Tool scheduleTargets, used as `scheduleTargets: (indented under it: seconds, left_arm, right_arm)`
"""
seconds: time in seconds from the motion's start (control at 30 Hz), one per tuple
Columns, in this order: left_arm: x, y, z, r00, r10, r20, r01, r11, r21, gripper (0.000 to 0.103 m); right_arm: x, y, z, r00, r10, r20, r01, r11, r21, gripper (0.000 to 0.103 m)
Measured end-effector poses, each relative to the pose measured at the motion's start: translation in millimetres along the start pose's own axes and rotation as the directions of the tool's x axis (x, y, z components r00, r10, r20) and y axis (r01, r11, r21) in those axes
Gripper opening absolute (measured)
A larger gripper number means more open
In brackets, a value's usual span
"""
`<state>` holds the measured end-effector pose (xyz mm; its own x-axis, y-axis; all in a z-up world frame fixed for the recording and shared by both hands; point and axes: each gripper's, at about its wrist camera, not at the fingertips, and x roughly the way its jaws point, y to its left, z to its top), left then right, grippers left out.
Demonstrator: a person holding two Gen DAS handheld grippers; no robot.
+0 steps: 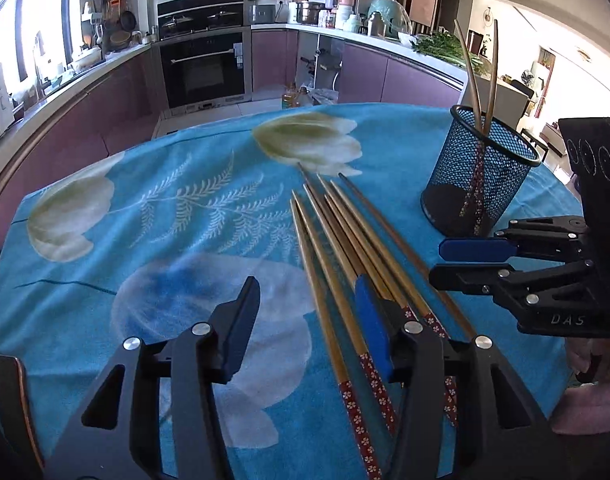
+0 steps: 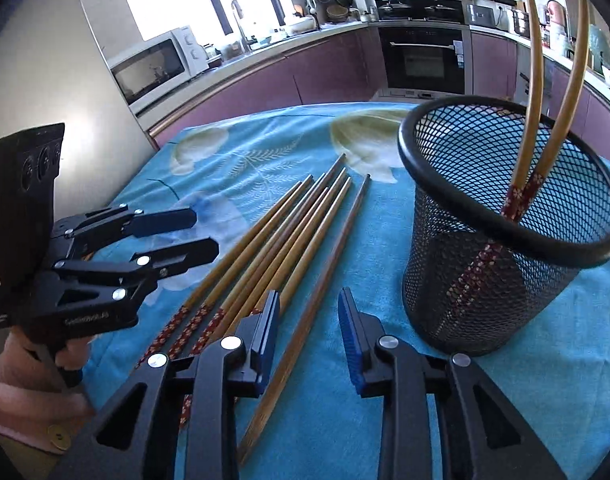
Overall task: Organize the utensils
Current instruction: 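Grasp another chopstick from the row with the left gripper while the right gripper grasps one too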
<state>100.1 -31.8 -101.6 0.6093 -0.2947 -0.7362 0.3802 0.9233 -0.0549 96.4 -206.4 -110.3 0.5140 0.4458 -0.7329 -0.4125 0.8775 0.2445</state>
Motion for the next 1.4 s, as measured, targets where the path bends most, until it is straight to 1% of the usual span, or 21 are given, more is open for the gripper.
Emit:
scheduleTargets:
  seconds: [0.2, 0.27, 0.4, 0.6, 0.83, 0.87, 0.9, 0.93, 1.03, 1.07, 1.1, 1.17, 1.4]
  left_arm:
    - [10.4, -5.9, -2.5, 0.999, 0.000, -0.051, 0.002, 1.000, 0.024, 0.037]
    - [12.1, -6.8, -3.4, 0.998, -0.002, -0.055, 0.003, 1.000, 0.027, 0.033]
    - [15.1, -6.2, -2.4, 0.997, -0.004, -0.072, 0.006, 1.000, 0.030, 0.030]
    - [16.6, -6.5, -4.8, 0.997, -0.001, -0.079, 0.004, 0.999, 0.037, 0.030]
    - [21.5, -7.0, -1.0, 0.997, 0.002, -0.080, 0.001, 0.999, 0.039, 0.030]
    - [22.4, -6.9, -0.6, 0.997, 0.002, -0.080, 0.002, 0.999, 0.039, 0.029]
    - [23.6, -6.9, 0.2, 0.997, 0.002, -0.080, 0.001, 0.999, 0.037, 0.029]
    - [24.2, -6.5, 1.1, 0.997, 0.001, -0.080, 0.002, 0.999, 0.034, 0.027]
    - [26.6, -5.4, 3.8, 0.997, 0.001, -0.079, 0.001, 1.000, 0.022, 0.021]
    - [27.1, -5.0, 4.7, 0.997, 0.000, -0.079, 0.001, 1.000, 0.018, 0.019]
    - [27.6, -4.7, 5.3, 0.997, -0.003, -0.079, 0.004, 1.000, 0.011, 0.017]
    - [28.4, -4.1, 5.7, 0.997, -0.010, -0.078, 0.010, 1.000, -0.001, 0.012]
    - [27.7, -1.7, 4.3, 0.998, -0.029, -0.063, 0.025, 0.998, -0.052, 0.008]
  right_arm:
    - [11.7, 1.6, 2.3, 0.998, -0.058, -0.012, 0.058, 0.998, -0.001, 0.026]
    - [11.8, 2.4, 2.2, 0.998, -0.065, -0.009, 0.065, 0.998, 0.000, 0.026]
    - [15.0, 2.8, 3.4, 0.996, -0.084, -0.009, 0.084, 0.996, -0.001, 0.021]
    - [7.4, -0.4, 1.8, 0.997, -0.081, -0.013, 0.081, 0.997, 0.005, 0.013]
    - [14.8, 2.5, 6.2, 0.993, -0.114, -0.016, 0.114, 0.993, 0.008, 0.017]
    - [16.4, 3.3, 7.1, 0.993, -0.115, -0.013, 0.115, 0.993, 0.010, 0.018]
    - [17.3, 3.2, 8.2, 0.994, -0.110, -0.008, 0.110, 0.994, 0.019, 0.022]
    - [18.2, 3.6, 8.8, 0.994, -0.108, -0.005, 0.108, 0.994, 0.024, 0.024]
    - [20.1, 5.3, 10.2, 0.993, -0.115, 0.000, 0.115, 0.993, 0.026, 0.023]
    - [20.1, 4.9, 10.3, 0.993, -0.115, 0.001, 0.115, 0.993, 0.030, 0.022]
    - [20.6, 4.4, 10.5, 0.994, -0.112, 0.000, 0.112, 0.993, 0.035, 0.016]
    - [20.2, 1.9, 9.7, 0.995, -0.098, -0.001, 0.098, 0.994, 0.052, 0.010]
    - [15.9, -5.2, 8.1, 0.998, -0.064, 0.008, 0.063, 0.993, 0.103, 0.007]
